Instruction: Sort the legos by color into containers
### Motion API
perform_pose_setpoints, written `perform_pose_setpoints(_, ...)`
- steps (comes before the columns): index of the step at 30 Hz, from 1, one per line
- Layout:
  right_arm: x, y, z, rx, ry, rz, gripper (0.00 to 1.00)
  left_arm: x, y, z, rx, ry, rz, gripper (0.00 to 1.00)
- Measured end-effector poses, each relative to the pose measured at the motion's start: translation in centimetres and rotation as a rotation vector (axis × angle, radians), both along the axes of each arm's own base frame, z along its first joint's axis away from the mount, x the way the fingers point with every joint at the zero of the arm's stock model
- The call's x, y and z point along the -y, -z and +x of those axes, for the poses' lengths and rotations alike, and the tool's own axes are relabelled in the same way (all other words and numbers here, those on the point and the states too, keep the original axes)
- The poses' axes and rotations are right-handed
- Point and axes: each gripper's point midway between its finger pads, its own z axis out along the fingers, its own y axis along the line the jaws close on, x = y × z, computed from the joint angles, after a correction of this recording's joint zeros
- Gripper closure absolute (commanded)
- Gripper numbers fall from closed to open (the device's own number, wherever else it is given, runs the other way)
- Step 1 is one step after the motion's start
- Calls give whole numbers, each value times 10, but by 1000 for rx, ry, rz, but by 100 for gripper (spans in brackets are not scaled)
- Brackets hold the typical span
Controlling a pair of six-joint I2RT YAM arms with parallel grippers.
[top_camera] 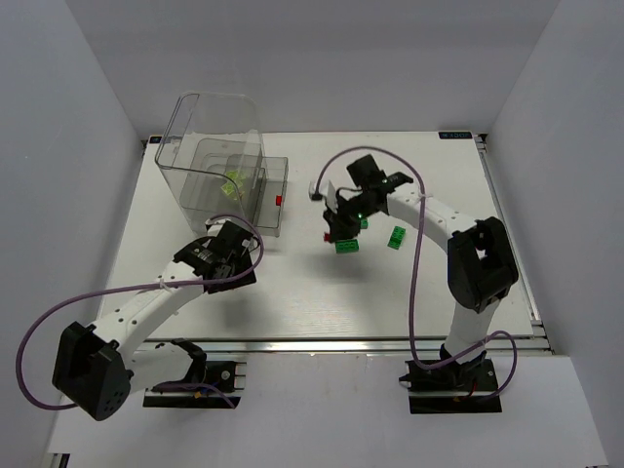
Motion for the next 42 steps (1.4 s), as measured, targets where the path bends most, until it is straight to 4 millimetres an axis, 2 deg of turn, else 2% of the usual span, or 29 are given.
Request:
perform_pose_setpoints(5,-54,-98,74,149,101,208,100,-3,16,4,-31,3,38,24)
perform_pose_setpoints(7,-74,-124,96,162,145,278,100,-4,20,4,-39,4,48,24)
perform_pose_setpoints(9,-92,-135,114,148,187,330,100,-4,24,4,-48,4,55,24)
perform_pose_setpoints(12,-115,-129,128,95,239,372,100,-5,28,2,-55,2,60,23)
perform_pose_setpoints(16,-144,-99,131,19,282,371,100,-8,30,0,-59,0,67,23)
perform_pose_setpoints(19,-166,-81,135,-5,292,370,94,-8,30,1,-55,-1,71,23)
perform_pose_setpoints(22,-181,-70,135,-10,287,374,76,-8,31,3,-50,-2,72,23)
perform_pose_setpoints(23,-183,-68,134,-12,287,372,65,-7,32,4,-49,-1,73,23)
perform_pose_setpoints(25,-185,-66,133,-13,291,371,55,-7,34,5,-55,1,78,23)
perform_pose_setpoints(30,-184,-68,139,2,300,389,51,-6,43,8,-73,10,99,24)
perform_pose_setpoints(31,-181,-67,138,-1,304,385,53,-7,45,8,-79,12,107,25)
perform_pose_setpoints(34,-167,-63,133,-21,322,367,67,-9,53,9,-106,16,138,25)
perform_pose_setpoints(36,-155,-66,128,-38,338,367,71,-9,57,10,-118,23,153,27)
perform_pose_setpoints(39,-135,-83,126,-53,367,385,75,-10,63,15,-130,25,175,32)
perform_pose_setpoints(42,-100,-112,129,-30,410,430,76,-10,69,20,-144,33,189,39)
